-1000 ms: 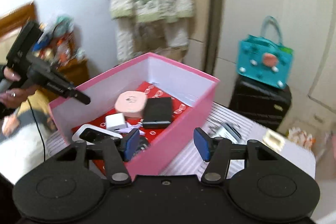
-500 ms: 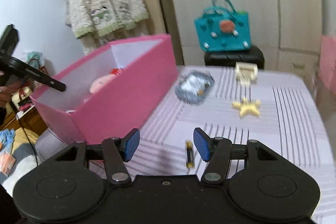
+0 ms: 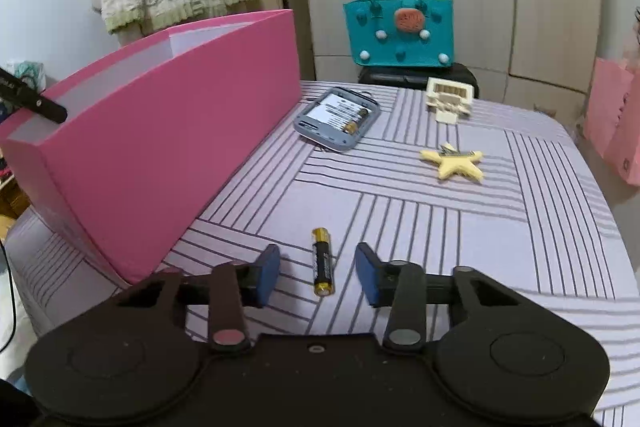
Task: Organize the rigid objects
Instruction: 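Grasp the yellow AA battery with the right tool, then carry the AA battery into the pink box and release it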
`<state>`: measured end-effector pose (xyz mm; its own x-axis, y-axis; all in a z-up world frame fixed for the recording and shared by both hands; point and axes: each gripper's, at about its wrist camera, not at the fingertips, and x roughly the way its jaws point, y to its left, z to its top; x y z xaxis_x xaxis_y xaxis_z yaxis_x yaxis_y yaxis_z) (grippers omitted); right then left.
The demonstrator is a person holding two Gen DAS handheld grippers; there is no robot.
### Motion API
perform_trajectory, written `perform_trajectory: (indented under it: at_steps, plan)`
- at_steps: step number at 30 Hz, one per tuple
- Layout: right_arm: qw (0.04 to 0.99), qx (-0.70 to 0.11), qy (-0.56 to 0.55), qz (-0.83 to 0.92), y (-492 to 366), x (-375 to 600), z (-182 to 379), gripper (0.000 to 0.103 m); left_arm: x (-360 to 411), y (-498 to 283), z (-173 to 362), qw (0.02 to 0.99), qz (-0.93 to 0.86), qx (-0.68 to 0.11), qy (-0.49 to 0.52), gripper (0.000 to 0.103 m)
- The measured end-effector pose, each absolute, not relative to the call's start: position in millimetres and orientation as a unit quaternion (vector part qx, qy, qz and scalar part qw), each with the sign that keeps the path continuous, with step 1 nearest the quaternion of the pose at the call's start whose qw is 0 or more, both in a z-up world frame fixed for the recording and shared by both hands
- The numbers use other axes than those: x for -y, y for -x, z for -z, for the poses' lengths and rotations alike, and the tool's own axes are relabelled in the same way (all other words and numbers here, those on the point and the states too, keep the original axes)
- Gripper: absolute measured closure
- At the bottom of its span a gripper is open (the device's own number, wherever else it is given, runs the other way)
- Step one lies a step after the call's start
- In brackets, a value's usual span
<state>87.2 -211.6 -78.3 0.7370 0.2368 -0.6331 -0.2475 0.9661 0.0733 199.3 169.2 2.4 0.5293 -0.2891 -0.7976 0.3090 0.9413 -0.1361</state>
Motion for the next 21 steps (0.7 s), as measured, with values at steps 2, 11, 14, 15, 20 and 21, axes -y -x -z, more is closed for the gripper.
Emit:
perform_trajectory:
  at_steps: [2, 11, 14, 15, 20, 21]
  plan:
    - [0.932, -0.338, 0.016, -0.128, -85, 209, 79, 0.06, -170, -198, -2, 0.875, 0.172, -0.452, -0.011, 0.09]
    - [0.934, -0.338, 0.018, -0.116, -91, 214, 71, 0.092, -171, -198, -2, 0.876, 0.173, -0.451, -0.01, 0.09]
    - [0.937, -0.327, 0.017, -0.119, -95, 213, 59, 0.092, -170, -198, -2, 0.876, 0.172, -0.451, -0.012, 0.09]
    - [0.939, -0.322, 0.018, -0.121, -97, 212, 53, 0.092, -171, -198, -2, 0.876, 0.172, -0.451, -0.013, 0.09]
    - [0.946, -0.29, 0.009, -0.146, -107, 206, 17, 0.092, -170, -198, -2, 0.875, 0.168, -0.453, -0.016, 0.09]
    - [0.945, -0.29, -0.007, -0.149, -110, 206, 9, 0.092, -170, -199, -2, 0.875, 0.167, -0.454, -0.016, 0.09]
